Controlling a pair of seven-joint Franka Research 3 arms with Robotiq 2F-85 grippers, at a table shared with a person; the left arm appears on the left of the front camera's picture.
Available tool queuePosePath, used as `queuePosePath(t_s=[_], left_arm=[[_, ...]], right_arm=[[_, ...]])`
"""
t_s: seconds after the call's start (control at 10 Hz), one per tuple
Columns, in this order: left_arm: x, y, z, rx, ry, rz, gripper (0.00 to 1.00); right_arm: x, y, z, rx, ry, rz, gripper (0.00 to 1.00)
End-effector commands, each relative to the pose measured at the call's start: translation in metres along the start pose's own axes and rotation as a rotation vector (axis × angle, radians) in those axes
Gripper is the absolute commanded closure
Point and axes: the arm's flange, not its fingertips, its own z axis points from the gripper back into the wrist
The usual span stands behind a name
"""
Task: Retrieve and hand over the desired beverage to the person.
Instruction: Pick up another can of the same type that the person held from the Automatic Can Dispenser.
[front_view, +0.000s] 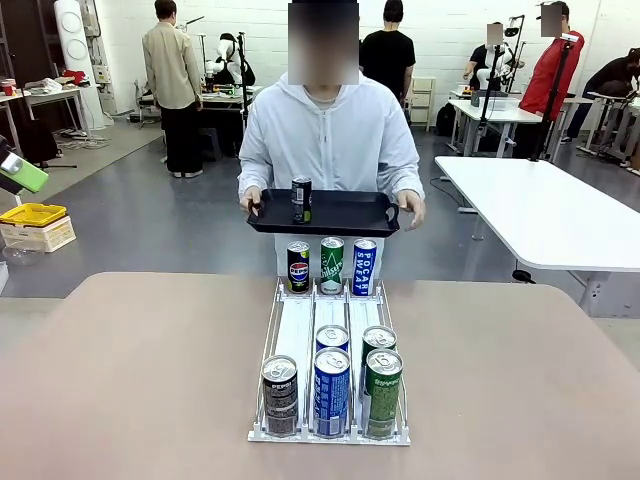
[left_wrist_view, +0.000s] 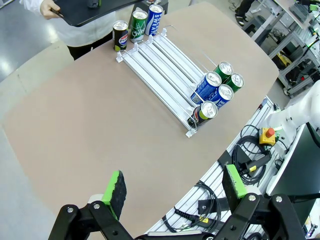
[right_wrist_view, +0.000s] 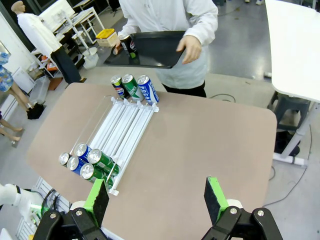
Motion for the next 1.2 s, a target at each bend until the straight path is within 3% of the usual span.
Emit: queuePosePath(t_s=[0.0,0.2,0.3,0.4,0.7,1.1], left_arm=[[0.0,0.0,-0.001,-0.006,-0.003,-0.001,0.0],[0.0,0.0,0.0,0.0,0.0,0.0,0.0],[0.018,-0.012,-0.015,0.111,0.074,0.034,0.0],[0.04,-0.036,-0.036,0.138,0.145,0.017,0.0],[0.102,-0.118,-0.148,0.195,0.411,0.045,0.0],[0.103,-0.196,-0.297,0.373,0.552,0.308,0.0]], right_arm=[[0.0,0.0,-0.002,0.02,-0.002,0.004,0.0],[0.0,0.0,-0.002,0.02,-0.002,0.004,0.0],[0.0,0.0,-0.002,0.02,-0.002,0.004,0.0],[0.0,0.0,-0.002,0.02,-0.002,0.004,0.0],[0.0,0.0,-0.002,0.02,-0.002,0.004,0.0],[0.0,0.0,-0.002,0.02,-0.002,0.004,0.0]])
